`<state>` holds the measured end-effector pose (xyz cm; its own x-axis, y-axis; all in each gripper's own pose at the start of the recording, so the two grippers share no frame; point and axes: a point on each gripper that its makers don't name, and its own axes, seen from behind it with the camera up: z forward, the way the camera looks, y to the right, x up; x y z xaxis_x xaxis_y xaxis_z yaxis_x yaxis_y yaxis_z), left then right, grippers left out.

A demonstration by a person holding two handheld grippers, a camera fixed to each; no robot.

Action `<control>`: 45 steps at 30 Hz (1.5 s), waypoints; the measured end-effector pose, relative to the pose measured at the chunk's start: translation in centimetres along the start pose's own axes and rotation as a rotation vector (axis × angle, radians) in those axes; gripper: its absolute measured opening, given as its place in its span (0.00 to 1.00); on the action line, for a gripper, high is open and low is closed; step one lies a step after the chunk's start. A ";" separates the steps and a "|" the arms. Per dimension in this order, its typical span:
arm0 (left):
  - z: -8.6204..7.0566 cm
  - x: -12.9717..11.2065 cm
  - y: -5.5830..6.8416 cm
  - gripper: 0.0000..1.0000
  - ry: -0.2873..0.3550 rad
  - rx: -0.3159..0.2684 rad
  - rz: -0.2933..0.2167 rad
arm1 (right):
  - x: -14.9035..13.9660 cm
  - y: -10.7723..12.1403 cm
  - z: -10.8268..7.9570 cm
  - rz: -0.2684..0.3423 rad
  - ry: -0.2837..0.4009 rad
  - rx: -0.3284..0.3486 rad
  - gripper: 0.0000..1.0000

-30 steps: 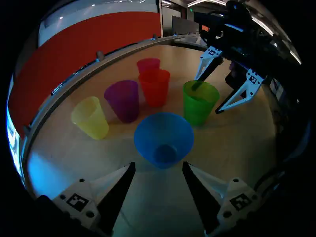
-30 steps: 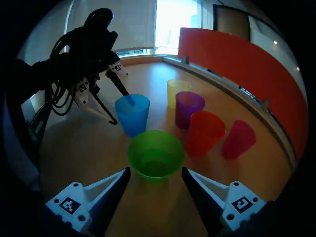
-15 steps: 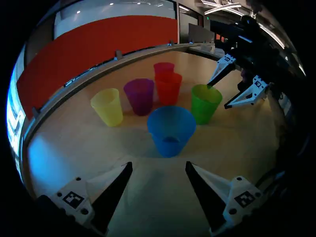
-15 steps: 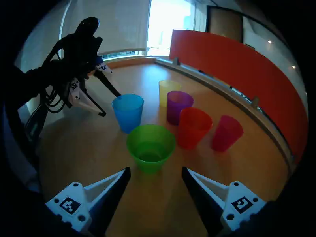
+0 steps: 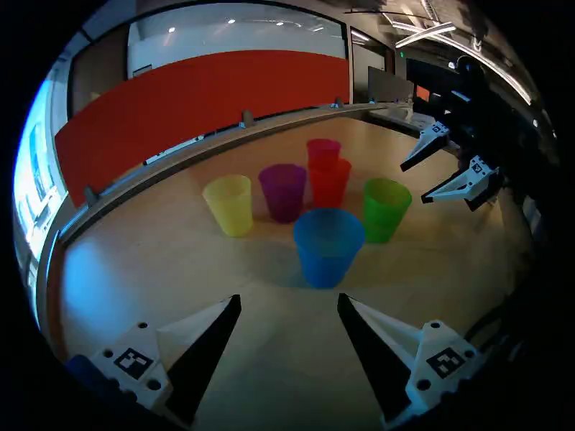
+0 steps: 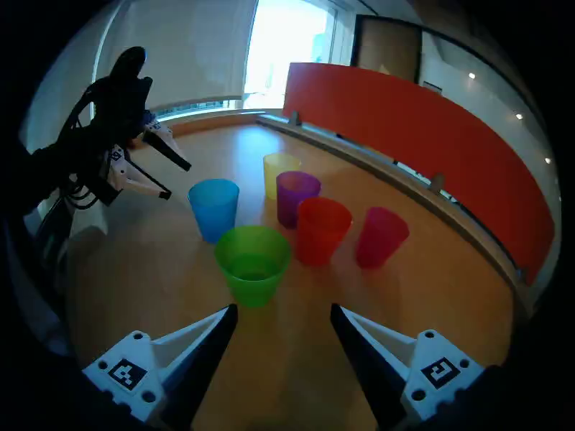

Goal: Pour water

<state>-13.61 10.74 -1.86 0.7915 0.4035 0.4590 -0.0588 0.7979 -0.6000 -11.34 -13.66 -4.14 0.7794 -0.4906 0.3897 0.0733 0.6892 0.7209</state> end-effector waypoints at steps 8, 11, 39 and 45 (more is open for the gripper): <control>-1.1 0.6 -1.2 1.00 0.071 0.084 -0.038 | 0.2 1.3 -1.6 0.038 0.045 -0.062 1.00; -1.3 0.9 -1.3 1.00 0.095 0.101 -0.056 | 0.3 1.8 -2.2 0.052 0.057 -0.081 1.00; -5.2 4.1 -4.7 1.00 0.350 0.327 -0.198 | 2.8 6.6 -6.0 0.162 0.243 -0.366 1.00; -6.0 4.9 -5.0 1.00 0.395 0.372 -0.209 | 3.0 7.6 -6.4 0.199 0.275 -0.432 1.00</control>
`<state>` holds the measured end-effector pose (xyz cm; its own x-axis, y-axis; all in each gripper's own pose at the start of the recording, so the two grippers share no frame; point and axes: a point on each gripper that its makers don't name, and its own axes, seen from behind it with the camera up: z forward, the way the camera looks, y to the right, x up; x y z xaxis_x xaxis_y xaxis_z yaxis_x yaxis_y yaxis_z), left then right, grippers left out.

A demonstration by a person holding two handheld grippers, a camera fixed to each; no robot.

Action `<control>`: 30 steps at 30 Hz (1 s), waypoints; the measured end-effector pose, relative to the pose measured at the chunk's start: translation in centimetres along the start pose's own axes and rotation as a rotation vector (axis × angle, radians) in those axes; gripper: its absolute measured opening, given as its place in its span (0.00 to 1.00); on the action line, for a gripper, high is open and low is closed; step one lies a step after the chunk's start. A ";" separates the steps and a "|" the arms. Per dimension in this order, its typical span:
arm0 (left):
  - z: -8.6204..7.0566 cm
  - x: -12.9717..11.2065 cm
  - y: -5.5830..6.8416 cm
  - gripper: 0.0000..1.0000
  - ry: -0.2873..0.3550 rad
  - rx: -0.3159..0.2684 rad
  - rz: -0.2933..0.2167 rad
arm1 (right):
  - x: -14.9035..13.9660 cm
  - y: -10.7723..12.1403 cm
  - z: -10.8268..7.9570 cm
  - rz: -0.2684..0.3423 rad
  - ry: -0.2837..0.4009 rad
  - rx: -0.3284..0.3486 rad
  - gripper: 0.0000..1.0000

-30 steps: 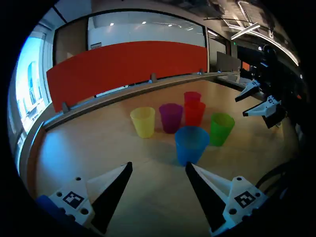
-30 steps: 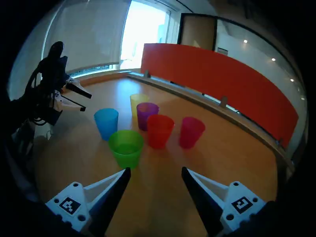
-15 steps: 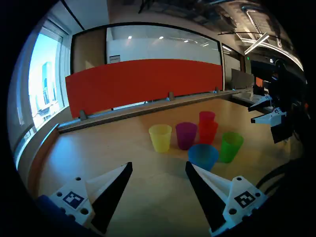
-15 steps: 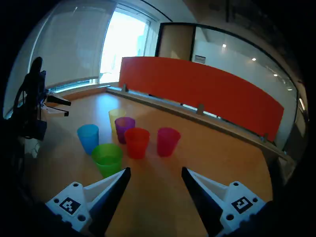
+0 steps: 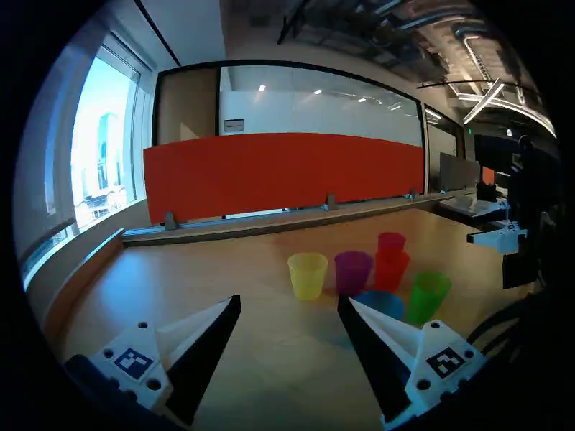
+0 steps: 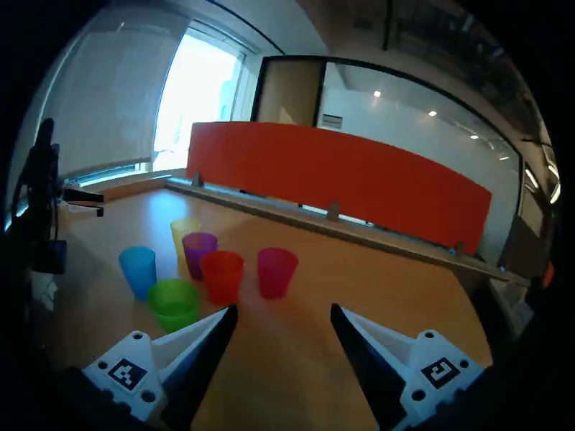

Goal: Pour water

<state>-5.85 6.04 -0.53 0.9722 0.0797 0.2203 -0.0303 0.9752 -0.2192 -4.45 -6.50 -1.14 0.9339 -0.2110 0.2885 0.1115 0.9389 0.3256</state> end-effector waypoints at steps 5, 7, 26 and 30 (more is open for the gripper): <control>-0.3 0.6 0.0 1.00 0.038 0.030 -0.026 | 1.5 0.6 -0.3 0.053 0.069 -0.051 1.00; -0.4 0.8 -0.2 1.00 0.056 0.046 -0.042 | 2.0 0.9 -0.3 0.069 0.095 -0.075 1.00; -1.1 1.6 -0.9 1.00 0.152 0.115 -0.086 | 4.2 3.5 -1.4 0.182 0.263 -0.261 1.00; -1.1 2.0 -1.0 1.00 0.167 0.127 -0.081 | 4.0 3.9 -1.5 0.201 0.267 -0.278 1.00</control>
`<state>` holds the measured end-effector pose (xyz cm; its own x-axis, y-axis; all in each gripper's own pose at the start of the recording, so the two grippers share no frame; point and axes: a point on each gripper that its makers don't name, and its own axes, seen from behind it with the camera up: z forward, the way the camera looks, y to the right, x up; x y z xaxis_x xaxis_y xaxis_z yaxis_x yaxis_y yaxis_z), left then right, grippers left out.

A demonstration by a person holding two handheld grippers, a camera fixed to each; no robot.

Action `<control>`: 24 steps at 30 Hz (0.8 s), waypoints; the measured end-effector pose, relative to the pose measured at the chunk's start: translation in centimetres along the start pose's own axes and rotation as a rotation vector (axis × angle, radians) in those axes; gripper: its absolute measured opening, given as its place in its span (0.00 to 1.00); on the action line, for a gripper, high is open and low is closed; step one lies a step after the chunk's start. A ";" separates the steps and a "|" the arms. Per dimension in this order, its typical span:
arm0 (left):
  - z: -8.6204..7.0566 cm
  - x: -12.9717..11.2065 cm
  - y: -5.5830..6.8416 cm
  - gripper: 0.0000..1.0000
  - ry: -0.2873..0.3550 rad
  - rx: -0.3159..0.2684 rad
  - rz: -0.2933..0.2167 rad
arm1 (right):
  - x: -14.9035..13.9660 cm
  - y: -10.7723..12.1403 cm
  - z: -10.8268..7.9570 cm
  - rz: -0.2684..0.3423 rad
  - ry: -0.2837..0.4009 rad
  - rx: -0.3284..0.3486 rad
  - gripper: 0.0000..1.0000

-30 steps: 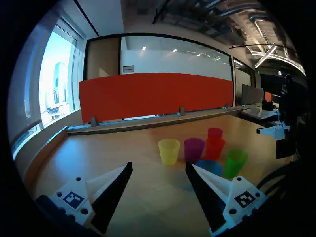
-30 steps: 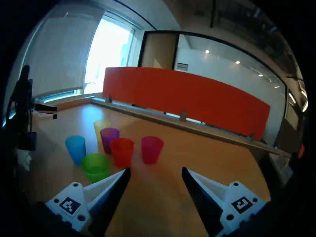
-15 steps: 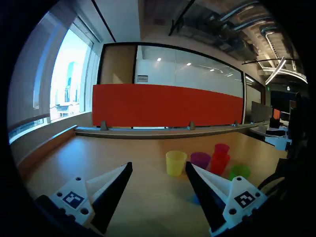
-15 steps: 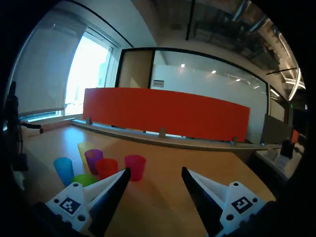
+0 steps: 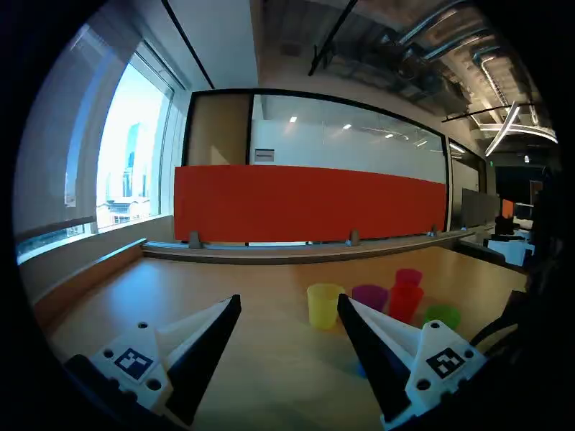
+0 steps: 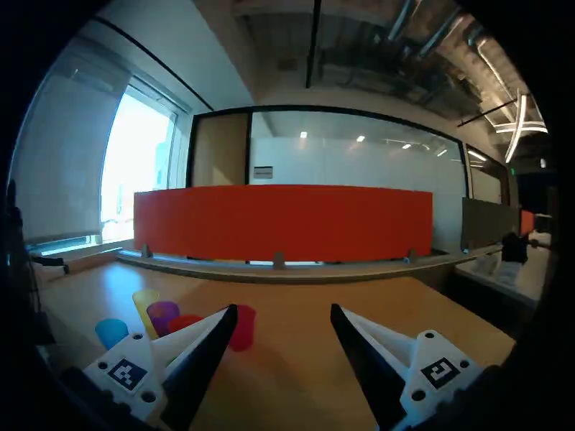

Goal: Pour water

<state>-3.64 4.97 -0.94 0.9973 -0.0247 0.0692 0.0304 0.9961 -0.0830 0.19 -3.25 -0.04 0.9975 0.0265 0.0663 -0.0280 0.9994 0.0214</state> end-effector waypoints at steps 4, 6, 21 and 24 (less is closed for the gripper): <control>0.0 0.4 0.2 1.00 0.018 0.003 0.007 | 0.0 0.6 -0.1 0.008 0.003 -0.018 1.00; 0.0 0.5 0.2 1.00 0.024 0.004 0.011 | 0.1 0.8 -0.1 0.013 0.009 -0.026 1.00; 0.3 0.7 0.4 1.00 0.068 0.043 0.020 | 0.5 2.2 -0.5 0.005 0.024 -0.049 1.00; 0.2 0.6 0.1 1.00 0.076 0.066 0.031 | 0.0 2.6 -0.5 0.017 0.010 -0.054 1.00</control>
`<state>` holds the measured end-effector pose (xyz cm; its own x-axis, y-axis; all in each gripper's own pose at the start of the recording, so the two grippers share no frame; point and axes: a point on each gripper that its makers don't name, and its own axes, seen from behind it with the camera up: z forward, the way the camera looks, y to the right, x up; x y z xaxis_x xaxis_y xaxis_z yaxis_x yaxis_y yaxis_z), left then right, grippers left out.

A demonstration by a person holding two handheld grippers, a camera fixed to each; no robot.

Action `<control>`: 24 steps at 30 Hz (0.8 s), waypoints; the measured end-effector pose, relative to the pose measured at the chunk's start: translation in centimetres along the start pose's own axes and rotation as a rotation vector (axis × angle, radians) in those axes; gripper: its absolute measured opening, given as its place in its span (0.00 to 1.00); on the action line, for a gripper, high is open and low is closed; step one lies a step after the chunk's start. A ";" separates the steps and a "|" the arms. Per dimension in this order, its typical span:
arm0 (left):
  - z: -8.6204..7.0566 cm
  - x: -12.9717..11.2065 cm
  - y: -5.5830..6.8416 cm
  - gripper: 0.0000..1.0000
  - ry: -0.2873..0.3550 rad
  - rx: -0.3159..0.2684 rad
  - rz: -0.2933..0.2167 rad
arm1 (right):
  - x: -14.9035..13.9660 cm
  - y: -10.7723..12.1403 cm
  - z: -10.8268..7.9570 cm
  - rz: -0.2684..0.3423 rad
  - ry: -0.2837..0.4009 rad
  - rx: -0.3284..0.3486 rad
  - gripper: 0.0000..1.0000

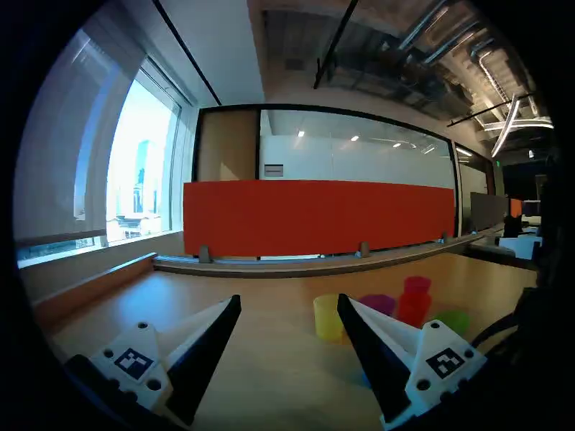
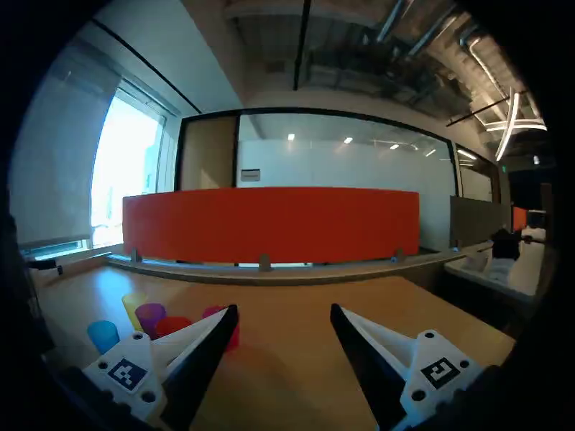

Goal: Pour water

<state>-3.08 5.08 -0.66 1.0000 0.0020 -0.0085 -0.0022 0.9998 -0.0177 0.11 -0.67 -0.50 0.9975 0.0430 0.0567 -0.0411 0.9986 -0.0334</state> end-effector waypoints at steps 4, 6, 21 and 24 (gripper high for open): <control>0.0 -0.5 -0.2 1.00 0.008 0.018 0.004 | -0.6 0.4 0.1 0.006 -0.021 -0.009 1.00; -0.1 -0.9 -0.4 1.00 0.009 0.023 0.003 | -0.8 0.5 0.1 0.005 -0.030 -0.013 1.00; -0.2 -3.5 -3.7 1.00 -0.005 0.066 0.008 | 0.5 0.8 0.5 -0.010 -0.028 -0.053 1.00; -0.3 -3.6 -3.9 1.00 0.002 0.068 0.010 | 0.5 0.3 0.6 -0.009 -0.030 -0.050 1.00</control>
<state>-6.63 1.18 -0.88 0.9999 0.0119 -0.0100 -0.0114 0.9987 0.0502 0.60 -0.30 0.10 0.9955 0.0357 0.0875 -0.0284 0.9961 -0.0830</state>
